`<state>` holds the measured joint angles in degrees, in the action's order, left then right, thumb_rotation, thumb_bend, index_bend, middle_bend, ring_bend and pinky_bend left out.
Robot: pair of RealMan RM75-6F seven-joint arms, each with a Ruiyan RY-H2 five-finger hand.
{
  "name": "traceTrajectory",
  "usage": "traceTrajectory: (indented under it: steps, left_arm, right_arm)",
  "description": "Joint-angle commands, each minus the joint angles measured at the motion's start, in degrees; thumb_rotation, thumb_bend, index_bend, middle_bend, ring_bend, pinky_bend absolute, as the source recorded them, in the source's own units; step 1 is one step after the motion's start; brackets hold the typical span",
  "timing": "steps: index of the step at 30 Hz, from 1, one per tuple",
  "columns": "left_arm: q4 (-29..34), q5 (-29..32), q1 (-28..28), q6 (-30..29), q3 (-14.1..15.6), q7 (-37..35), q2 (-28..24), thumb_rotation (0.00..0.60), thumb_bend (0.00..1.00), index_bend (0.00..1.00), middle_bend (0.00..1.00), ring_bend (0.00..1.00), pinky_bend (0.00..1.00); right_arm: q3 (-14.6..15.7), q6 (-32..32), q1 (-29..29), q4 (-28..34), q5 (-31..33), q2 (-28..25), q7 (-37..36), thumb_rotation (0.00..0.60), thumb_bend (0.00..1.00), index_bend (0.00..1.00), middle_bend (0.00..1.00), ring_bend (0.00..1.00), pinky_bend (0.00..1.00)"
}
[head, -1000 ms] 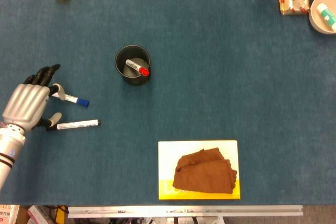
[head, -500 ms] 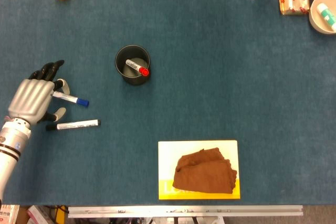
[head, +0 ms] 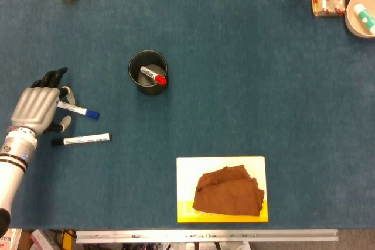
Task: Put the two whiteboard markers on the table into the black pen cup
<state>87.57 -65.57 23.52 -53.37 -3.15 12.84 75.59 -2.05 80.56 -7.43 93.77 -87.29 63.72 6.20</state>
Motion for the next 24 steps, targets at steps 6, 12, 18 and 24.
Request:
traceTrajectory:
  steps: [6,12,18,24]
  left_arm:
    - [-1.46,2.72,1.30,1.02,0.11,2.41,1.30,0.600,0.32,0.43,0.00,0.00,0.17]
    - [-1.81,1.89,1.71,1.23,0.88,2.09,2.12,0.600,0.32,0.44,0.00,0.00,0.17]
    - [-2.18,0.69,1.86,1.16,1.70,1.58,3.19,0.600,0.32,0.44,0.00,0.00,0.17]
    - [-3.59,0.09,2.23,1.30,2.15,1.61,4.78,0.600,0.32,0.44,0.00,0.00,0.17]
  right_arm:
    - [0.05,-0.12,-0.04,-0.02,0.06,0.05,0.11,0.600,0.00,0.40,0.36,0.27,0.40]
    - [0.01,-0.04,-0.04,0.00,0.09,0.00,0.01,0.600,0.00,0.40,0.36,0.27,0.40]
    - [0.04,-0.09,-0.07,-0.01,0.08,-0.03,-0.04,0.600,0.00,0.40,0.36,0.27,0.40]
    - [0.05,0.00,-0.05,0.04,0.02,-0.07,-0.11,0.600,0.00,0.40,0.36,0.27,0.40]
